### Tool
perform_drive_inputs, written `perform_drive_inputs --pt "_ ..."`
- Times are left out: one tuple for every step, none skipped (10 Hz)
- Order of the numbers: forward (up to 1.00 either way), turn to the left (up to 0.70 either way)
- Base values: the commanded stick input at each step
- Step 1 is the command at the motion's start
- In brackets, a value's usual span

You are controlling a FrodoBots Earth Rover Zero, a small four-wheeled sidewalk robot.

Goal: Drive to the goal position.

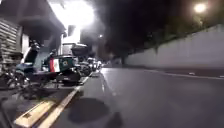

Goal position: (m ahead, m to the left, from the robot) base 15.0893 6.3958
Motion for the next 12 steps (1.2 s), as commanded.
perform_drive_inputs --pt "0.7 0.0" --pt "0.7 0.0" --pt "0.7 0.0" --pt "0.7 0.0" --pt "0.7 0.0" --pt "0.7 0.0" --pt "0.7 0.0" --pt "0.7 0.0" --pt "0.7 0.0" --pt "0.7 0.0" --pt "0.7 0.0" --pt "0.7 0.0"
